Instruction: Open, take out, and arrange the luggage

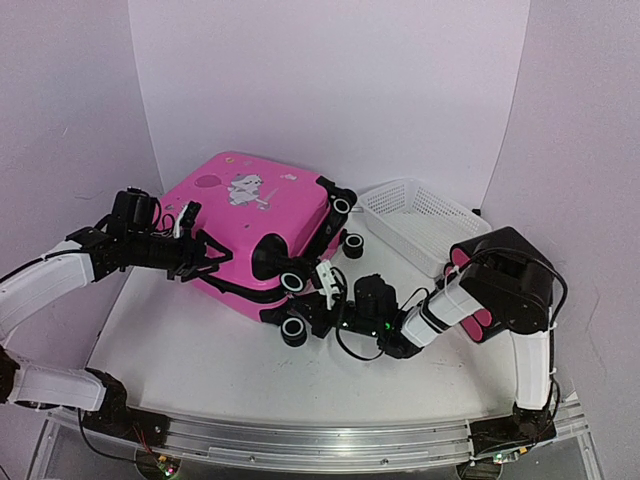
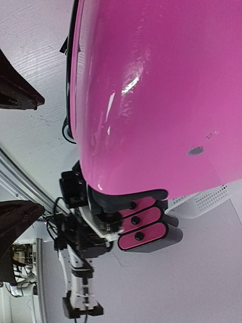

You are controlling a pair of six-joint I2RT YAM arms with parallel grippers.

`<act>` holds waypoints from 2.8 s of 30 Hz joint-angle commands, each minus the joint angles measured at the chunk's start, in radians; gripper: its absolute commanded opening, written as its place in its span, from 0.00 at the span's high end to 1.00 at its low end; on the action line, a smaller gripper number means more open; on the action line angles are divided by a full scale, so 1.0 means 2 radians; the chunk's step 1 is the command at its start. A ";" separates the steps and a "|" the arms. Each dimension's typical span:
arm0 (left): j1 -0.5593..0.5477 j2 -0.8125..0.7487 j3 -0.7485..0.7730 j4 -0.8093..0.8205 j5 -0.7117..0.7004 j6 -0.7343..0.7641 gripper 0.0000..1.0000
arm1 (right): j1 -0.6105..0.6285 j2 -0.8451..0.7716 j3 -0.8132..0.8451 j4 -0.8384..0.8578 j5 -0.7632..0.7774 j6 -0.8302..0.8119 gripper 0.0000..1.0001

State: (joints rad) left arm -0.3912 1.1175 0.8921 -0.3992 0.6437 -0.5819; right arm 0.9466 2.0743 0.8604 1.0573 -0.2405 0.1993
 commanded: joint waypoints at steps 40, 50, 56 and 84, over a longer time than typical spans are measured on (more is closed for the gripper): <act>0.005 -0.079 0.067 -0.103 -0.196 0.048 0.05 | 0.179 -0.099 0.204 -0.488 0.169 -0.128 0.02; 0.007 -0.073 0.035 -0.083 -0.162 -0.010 0.03 | -0.033 -0.260 0.201 -0.685 0.060 0.017 0.02; -0.011 -0.076 -0.031 -0.014 -0.143 -0.074 0.03 | -0.153 -0.130 0.342 -0.688 0.019 -0.061 0.02; -0.068 -0.046 -0.053 0.032 -0.161 -0.111 0.01 | -0.233 0.264 0.859 -0.802 -0.071 -0.235 0.40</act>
State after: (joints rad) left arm -0.5293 1.0138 0.7444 -0.3820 0.3637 -0.7826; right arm 0.4706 2.6114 2.5259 -0.5579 -0.2977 -0.2958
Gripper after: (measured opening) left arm 0.992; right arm 0.668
